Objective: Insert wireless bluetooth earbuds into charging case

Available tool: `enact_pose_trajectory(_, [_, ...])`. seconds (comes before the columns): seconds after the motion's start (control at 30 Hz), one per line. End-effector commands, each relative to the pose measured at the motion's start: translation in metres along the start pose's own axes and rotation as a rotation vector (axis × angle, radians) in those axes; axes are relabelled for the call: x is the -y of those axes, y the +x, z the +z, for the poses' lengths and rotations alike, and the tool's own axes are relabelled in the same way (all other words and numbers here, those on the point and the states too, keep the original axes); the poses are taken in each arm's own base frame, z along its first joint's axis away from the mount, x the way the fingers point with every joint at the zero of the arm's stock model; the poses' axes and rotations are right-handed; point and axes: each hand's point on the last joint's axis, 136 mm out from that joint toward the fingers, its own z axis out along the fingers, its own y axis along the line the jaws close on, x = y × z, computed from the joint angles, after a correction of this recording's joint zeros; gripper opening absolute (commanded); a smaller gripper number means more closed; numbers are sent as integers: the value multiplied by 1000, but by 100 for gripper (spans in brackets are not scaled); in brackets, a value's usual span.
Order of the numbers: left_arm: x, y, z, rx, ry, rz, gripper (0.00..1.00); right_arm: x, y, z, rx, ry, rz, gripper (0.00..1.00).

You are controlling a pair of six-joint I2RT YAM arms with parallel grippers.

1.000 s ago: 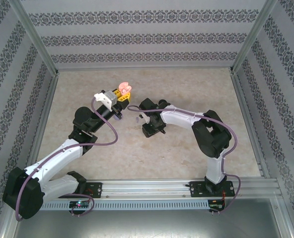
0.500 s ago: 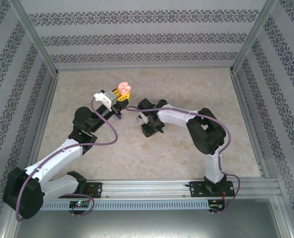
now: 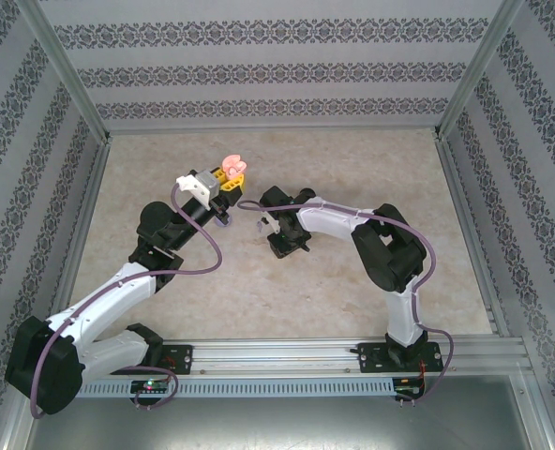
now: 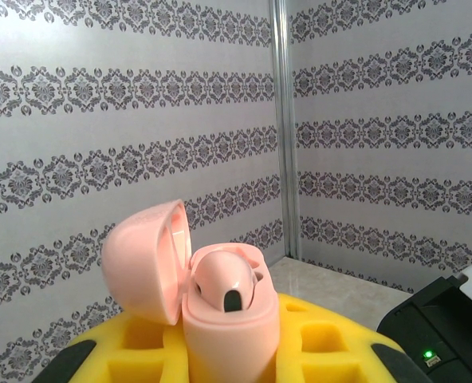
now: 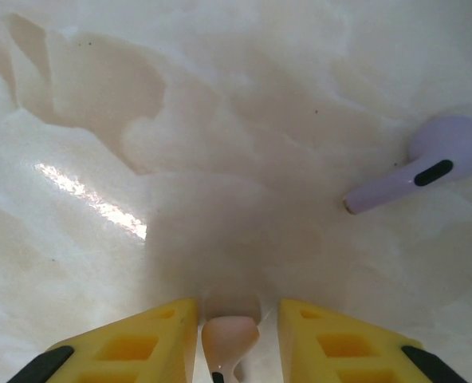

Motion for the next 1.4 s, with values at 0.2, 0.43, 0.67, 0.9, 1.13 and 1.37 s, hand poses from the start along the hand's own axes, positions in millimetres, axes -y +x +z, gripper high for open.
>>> enact_pose_trajectory(0.2, [-5,-5,1,27,-10,-19,0,-6,6,-5,1,-7,-8,24])
enact_pose_trajectory(0.43, [-4,-8,3,29,1,-22,0,-11,-7,-44,116,-31,29,21])
enact_pose_trajectory(0.67, [-1,-12,6,32,21,-16,0,-9,-25,-116,299,-38,67,20])
enact_pose_trajectory(0.9, [5,-13,9,21,63,-9,0,-1,-46,-225,567,-43,96,20])
enact_pose_trajectory(1.13, [15,-10,12,3,127,-15,0,0,-61,-348,890,-53,105,20])
enact_pose_trajectory(1.37, [29,-12,20,-9,223,-38,0,-13,-62,-428,1127,-114,89,20])
